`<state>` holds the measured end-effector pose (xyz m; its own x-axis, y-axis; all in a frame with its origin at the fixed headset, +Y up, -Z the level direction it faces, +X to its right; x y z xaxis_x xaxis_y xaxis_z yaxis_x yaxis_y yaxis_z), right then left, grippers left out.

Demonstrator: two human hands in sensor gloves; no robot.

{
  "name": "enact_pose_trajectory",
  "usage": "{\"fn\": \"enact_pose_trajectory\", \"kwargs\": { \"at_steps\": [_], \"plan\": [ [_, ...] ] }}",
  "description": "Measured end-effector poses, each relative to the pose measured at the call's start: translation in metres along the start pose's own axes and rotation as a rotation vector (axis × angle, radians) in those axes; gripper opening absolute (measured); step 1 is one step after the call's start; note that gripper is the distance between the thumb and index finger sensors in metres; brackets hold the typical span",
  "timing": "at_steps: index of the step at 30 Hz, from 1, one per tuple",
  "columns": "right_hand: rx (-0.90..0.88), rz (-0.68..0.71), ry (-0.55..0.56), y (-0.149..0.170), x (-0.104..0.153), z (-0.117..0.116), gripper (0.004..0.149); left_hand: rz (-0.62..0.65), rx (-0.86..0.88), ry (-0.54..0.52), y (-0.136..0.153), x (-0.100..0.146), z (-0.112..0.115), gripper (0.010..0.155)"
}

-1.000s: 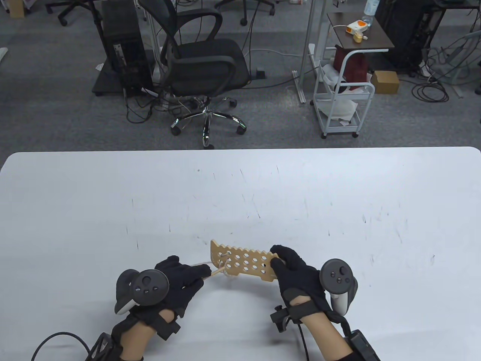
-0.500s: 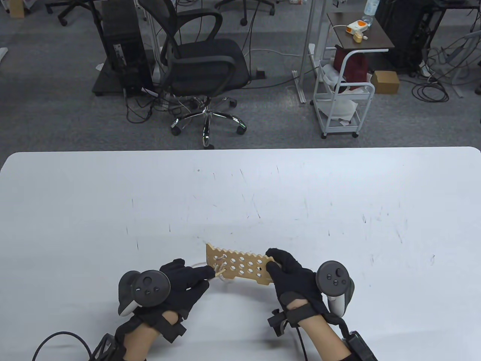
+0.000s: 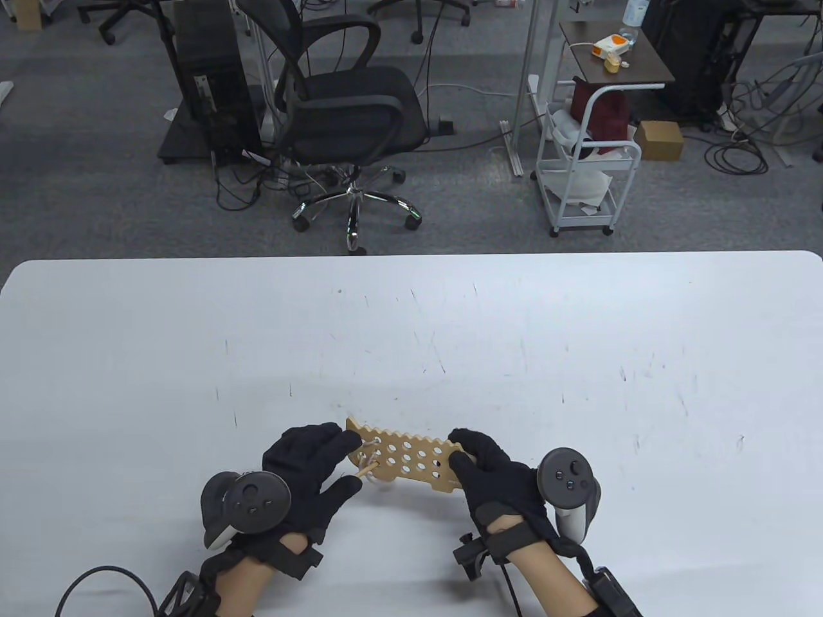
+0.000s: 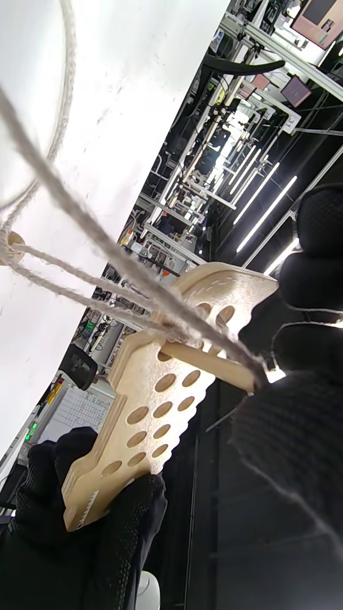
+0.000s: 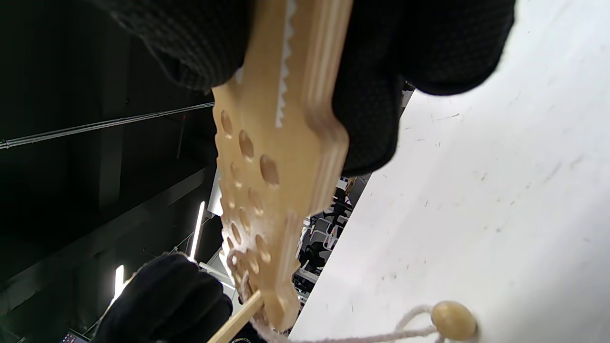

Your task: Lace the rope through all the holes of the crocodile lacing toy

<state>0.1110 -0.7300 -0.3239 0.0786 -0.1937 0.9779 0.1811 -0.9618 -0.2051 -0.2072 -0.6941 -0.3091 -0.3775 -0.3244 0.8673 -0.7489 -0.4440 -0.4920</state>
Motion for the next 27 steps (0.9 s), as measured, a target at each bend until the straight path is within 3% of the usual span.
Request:
{"fn": "enact_pose_trajectory", "kwargs": {
  "at_steps": [6, 19, 27],
  "plan": [
    [-0.047, 0.002, -0.035, 0.0, 0.0, -0.004, 0.048, -0.032, 0.015, 0.015, 0.004, 0.0, 0.002, 0.078],
    [-0.157, 0.009, -0.132, -0.001, 0.002, -0.019, 0.05, -0.027, -0.004, -0.007, 0.002, -0.001, 0.003, 0.074],
    [-0.144, 0.003, -0.125, -0.002, 0.002, -0.02, 0.049, -0.029, -0.016, -0.011, 0.001, -0.001, 0.003, 0.074]
  ]
}}
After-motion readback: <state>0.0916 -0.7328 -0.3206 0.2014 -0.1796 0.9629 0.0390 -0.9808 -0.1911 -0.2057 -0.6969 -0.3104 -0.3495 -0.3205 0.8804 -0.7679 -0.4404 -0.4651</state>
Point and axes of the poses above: the tracker on the back of each hand, its own y axis roughly to the little-finger side, its own x axis roughly from the fingertips to the wrist, z = x × y, the point moved 3 cm from there along -x, roughly from the wrist to the fingertips, and after that the axes turned 3 degrees about -x, right-handed, at the moved point
